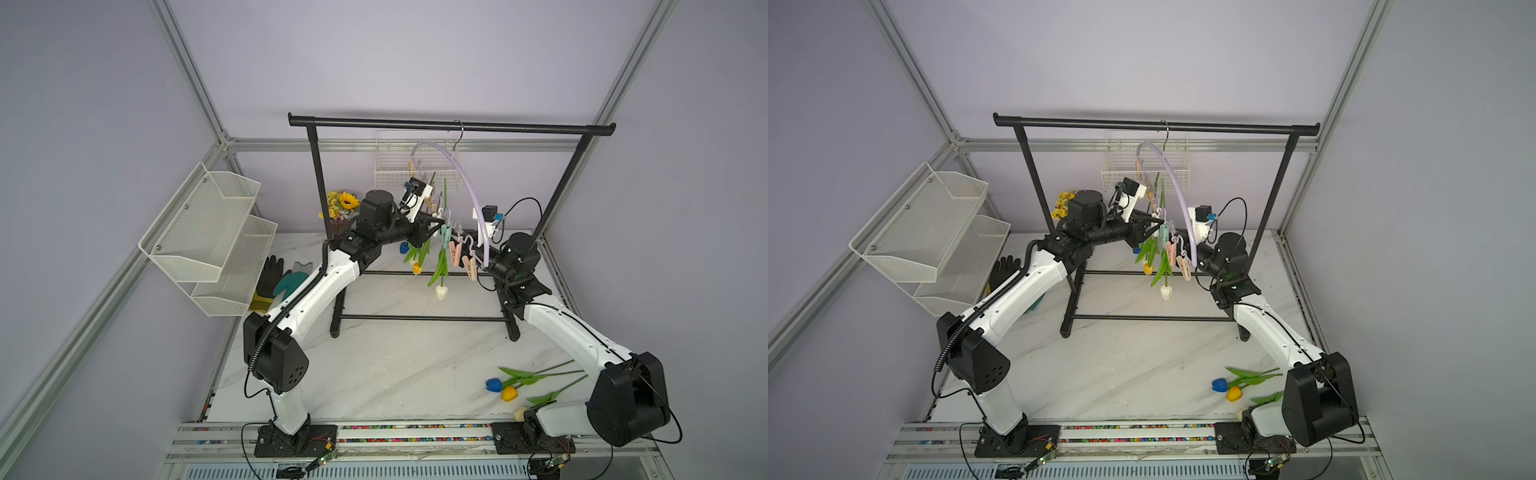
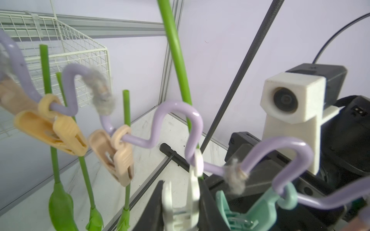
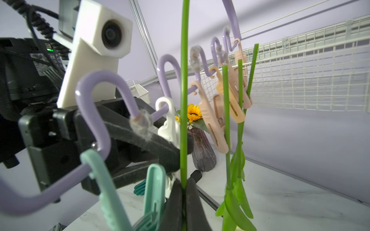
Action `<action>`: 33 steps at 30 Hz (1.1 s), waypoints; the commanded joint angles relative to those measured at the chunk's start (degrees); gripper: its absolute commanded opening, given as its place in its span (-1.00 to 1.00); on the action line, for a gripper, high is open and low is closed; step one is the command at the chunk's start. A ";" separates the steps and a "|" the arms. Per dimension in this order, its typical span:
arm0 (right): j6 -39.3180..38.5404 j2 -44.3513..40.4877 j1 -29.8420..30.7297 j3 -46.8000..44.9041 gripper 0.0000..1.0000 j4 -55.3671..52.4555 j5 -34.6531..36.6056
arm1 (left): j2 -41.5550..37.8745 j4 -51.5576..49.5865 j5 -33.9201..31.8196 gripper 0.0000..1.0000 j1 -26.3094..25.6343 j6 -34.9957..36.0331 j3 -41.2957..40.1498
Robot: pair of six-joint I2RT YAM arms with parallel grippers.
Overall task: Dry the flowers on a clothes hanger
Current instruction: Open the clamp at the hanger, then clamp the flower onto the hanger.
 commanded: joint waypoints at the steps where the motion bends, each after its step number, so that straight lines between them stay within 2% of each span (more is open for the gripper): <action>1: 6.60 -2.00 0.45 -3.70 -1.00 6.15 4.62 | -2.52 5.80 0.80 -0.70 -0.15 -3.83 -0.34; 8: 18.03 -0.63 0.86 -11.13 -1.00 18.18 9.64 | -1.85 9.00 1.50 -0.78 -0.13 -7.09 -1.20; 13: 23.72 4.00 2.86 -13.77 -1.00 26.25 10.88 | -1.54 11.71 1.90 -0.84 -0.11 -9.19 -2.28; 23: 25.24 8.60 7.71 -13.65 -1.00 36.07 9.46 | -1.77 12.37 1.89 -0.87 -0.15 -9.55 -2.81; 33: 24.93 7.84 8.61 -14.16 -1.00 38.17 9.95 | -2.48 12.34 1.28 -0.87 -0.11 -9.09 -3.17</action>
